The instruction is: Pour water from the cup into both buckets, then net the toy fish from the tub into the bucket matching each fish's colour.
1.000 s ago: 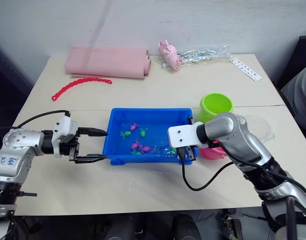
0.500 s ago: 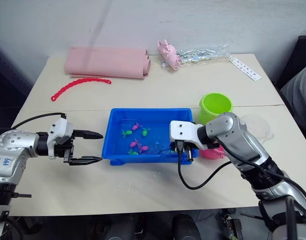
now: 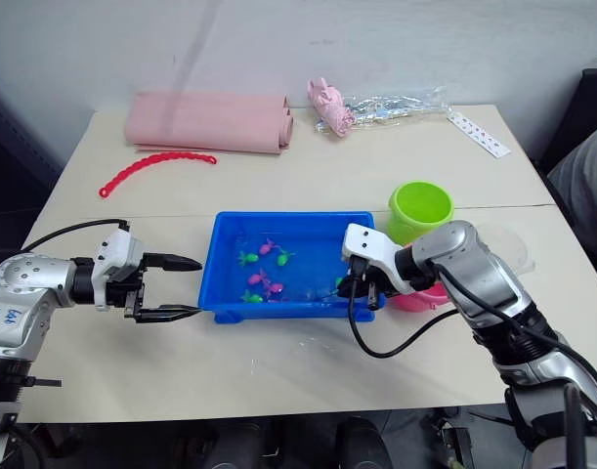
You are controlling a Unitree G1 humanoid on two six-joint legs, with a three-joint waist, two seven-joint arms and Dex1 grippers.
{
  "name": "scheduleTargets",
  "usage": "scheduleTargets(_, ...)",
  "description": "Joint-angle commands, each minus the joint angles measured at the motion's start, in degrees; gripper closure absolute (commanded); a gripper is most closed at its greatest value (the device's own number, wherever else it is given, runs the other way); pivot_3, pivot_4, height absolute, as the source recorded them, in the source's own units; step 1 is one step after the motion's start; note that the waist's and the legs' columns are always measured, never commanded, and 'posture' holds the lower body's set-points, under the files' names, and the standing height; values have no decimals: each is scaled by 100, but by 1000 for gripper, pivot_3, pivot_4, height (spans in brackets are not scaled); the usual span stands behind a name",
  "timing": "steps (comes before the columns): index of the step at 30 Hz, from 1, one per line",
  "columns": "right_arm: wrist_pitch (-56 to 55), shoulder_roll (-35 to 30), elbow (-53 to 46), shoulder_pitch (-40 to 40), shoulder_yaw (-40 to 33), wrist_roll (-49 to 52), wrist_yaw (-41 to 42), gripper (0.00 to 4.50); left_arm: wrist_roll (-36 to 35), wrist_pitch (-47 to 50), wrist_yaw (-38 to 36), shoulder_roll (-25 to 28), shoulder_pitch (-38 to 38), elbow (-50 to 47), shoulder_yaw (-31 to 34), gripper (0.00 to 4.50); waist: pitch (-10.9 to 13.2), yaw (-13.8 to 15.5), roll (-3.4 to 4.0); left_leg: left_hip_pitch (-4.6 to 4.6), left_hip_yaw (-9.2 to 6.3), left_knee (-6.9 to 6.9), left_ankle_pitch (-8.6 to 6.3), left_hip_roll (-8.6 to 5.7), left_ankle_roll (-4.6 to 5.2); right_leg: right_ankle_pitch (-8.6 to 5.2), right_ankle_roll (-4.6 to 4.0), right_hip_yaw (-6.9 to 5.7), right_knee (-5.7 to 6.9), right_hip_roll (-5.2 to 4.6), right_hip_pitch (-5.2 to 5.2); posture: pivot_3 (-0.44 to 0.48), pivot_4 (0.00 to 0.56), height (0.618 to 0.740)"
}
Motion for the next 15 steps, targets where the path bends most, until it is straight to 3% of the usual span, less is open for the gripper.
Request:
scheduleTargets(1, 134, 106, -79, 27, -76, 335, -9, 4500, -100, 32, 17, 92, 37, -191, 224, 31, 0, -1, 0, 0, 0, -1, 0, 0, 0, 0, 0, 0, 0, 0, 0, 0, 150, 740)
scheduleTargets(15, 177, 372, -210, 188, -52, 704, -439, 4500, -87, 61, 65, 89, 106, -252, 258, 31, 0, -1, 0, 0, 0, -4, 0, 0, 0, 0, 0, 0, -1, 0, -2, 0, 150, 740)
